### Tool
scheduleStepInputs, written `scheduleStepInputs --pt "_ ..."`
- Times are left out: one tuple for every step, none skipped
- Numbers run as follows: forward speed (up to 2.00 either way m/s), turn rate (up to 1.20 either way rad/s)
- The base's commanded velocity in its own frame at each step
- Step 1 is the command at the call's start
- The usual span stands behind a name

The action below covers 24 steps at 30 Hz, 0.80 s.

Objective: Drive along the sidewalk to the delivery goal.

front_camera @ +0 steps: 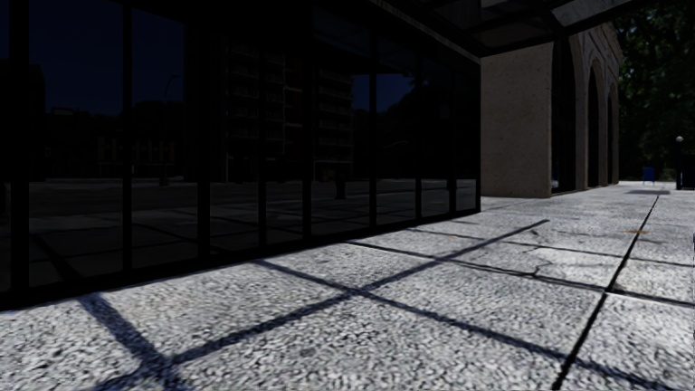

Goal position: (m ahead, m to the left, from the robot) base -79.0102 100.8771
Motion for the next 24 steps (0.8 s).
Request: scheduleStepInputs --pt "0.0 0.83" --pt "0.0 0.83" --pt "0.0 0.83" --pt "0.0 0.83" --pt "0.0 0.83" --pt "0.0 0.83" --pt "0.0 0.83" --pt "0.0 0.83" --pt "0.0 0.83" --pt "0.0 0.83" --pt "0.0 0.83" --pt "0.0 0.83" --pt "0.0 0.86" --pt "0.0 0.95" --pt "0.0 0.95" --pt "0.0 1.2" --pt "0.0 1.2" --pt "0.0 1.2" --pt "0.0 1.2" --pt "0.0 1.2" --pt "0.0 1.2" --pt "0.0 1.2" --pt "0.0 1.2" --pt "0.0 1.2"
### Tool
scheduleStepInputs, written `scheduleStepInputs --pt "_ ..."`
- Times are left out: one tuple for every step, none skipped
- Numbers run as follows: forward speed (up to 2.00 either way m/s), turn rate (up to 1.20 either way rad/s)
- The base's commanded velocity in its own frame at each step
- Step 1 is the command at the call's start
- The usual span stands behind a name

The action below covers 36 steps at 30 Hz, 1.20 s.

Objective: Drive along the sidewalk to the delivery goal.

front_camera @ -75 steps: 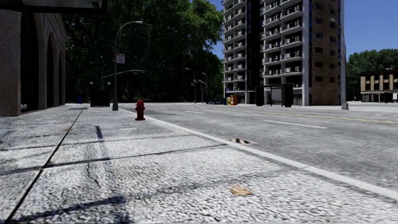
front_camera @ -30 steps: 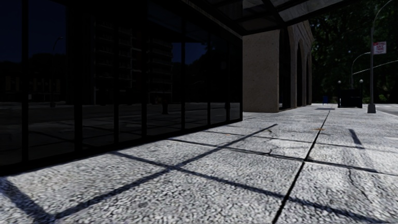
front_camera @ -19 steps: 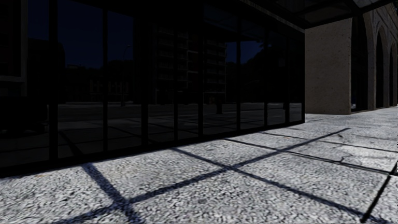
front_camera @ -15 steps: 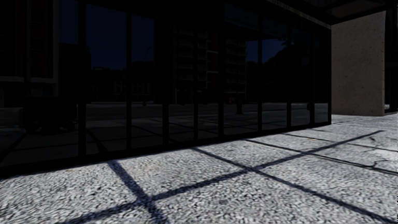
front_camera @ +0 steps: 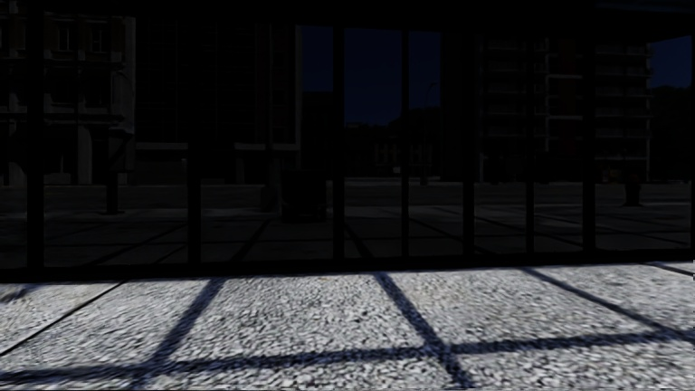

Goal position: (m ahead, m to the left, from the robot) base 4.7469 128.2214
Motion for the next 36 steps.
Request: scheduleStepInputs --pt "0.0 1.2" --pt "0.0 1.2" --pt "0.0 1.2" --pt "0.0 1.2" --pt "0.0 1.2" --pt "0.0 1.2" --pt "0.0 1.2" --pt "0.0 1.2" --pt "0.0 1.2" --pt "0.0 1.2" --pt "0.0 1.2" --pt "0.0 1.2" --pt "0.0 1.2" --pt "0.0 1.2" --pt "0.0 1.2" --pt "0.0 1.2" --pt "0.0 1.2" --pt "0.0 1.2" --pt "0.0 1.2" --pt "0.0 1.2" --pt "0.0 1.2" --pt "0.0 1.2" --pt "0.0 1.2" --pt "0.0 1.2" --pt "0.0 1.2" --pt "0.0 1.2" --pt "0.0 1.2" --pt "0.0 1.2" --pt "0.0 1.2" --pt "0.0 1.2" --pt "0.0 1.2" --pt "0.0 1.2" --pt "0.0 1.2" --pt "0.0 1.2" --pt "0.0 1.2" --pt "0.0 1.2"
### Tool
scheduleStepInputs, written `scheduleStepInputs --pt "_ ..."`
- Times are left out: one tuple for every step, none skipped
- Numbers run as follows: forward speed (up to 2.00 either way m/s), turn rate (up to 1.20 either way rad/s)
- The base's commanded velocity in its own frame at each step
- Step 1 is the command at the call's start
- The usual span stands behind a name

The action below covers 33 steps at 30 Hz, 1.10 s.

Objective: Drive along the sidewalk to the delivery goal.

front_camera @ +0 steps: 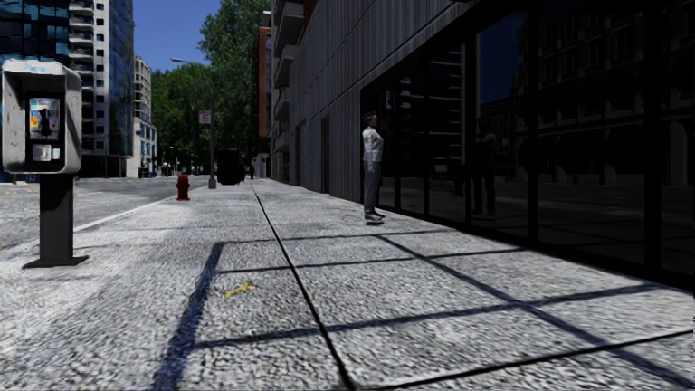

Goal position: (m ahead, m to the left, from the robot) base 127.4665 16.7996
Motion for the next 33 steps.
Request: scheduleStepInputs --pt "0.0 1.2" --pt "0.0 1.19" --pt "0.0 1.19" --pt "0.0 0.99" --pt "0.0 0.18" --pt "0.0 0.07" --pt "0.0 0.0" --pt "0.0 0.0" --pt "0.0 0.0" --pt "0.0 0.0" --pt "0.0 0.0" --pt "0.4 0.0" --pt "0.4 0.0" --pt "0.75 0.0" --pt "1.0 0.0" --pt "1.16 0.0" --pt "1.16 0.0" --pt "1.23 0.0" --pt "1.29 0.0" --pt "1.37 0.0" --pt "1.41 0.0" --pt "1.41 0.0" --pt "1.42 0.0" --pt "1.43 0.0" --pt "1.43 0.0" --pt "1.43 0.0" --pt "1.44 0.0" --pt "1.44 0.0" --pt "1.44 0.0" --pt "1.44 0.0" --pt "1.44 0.0" --pt "1.44 0.0" --pt "1.44 0.0"
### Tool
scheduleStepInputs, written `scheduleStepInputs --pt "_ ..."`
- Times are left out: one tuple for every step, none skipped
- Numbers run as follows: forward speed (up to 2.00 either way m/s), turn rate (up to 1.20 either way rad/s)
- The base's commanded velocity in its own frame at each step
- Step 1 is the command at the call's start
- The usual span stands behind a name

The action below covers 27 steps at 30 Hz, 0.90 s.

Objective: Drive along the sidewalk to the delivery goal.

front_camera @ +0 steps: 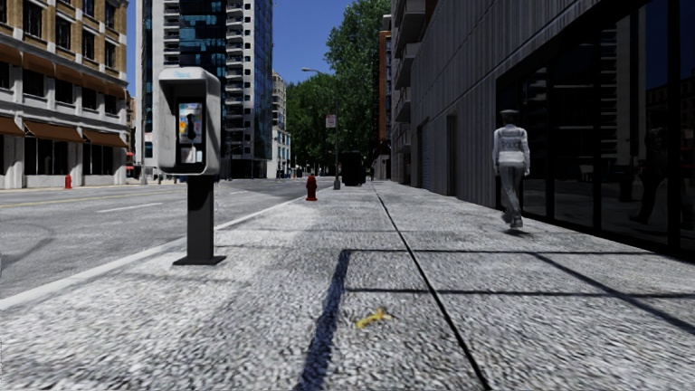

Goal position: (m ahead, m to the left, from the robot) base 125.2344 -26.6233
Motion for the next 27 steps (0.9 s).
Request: scheduleStepInputs --pt "1.44 0.0" --pt "1.44 0.0" --pt "1.44 0.0" --pt "1.44 0.0" --pt "1.44 0.0" --pt "1.44 0.0" --pt "1.44 0.0" --pt "1.44 0.0" --pt "1.44 0.0" --pt "1.44 0.0" --pt "1.44 0.0" --pt "1.44 0.0" --pt "1.44 0.0" --pt "1.44 0.0" --pt "1.44 0.0" --pt "1.44 0.0" --pt "1.44 0.0" --pt "1.44 0.0" --pt "1.44 0.0" --pt "1.44 0.0" --pt "1.44 0.0" --pt "1.44 0.0" --pt "1.44 0.0" --pt "1.44 0.0" --pt "1.44 0.0" --pt "1.44 0.0" --pt "1.44 -0.78"
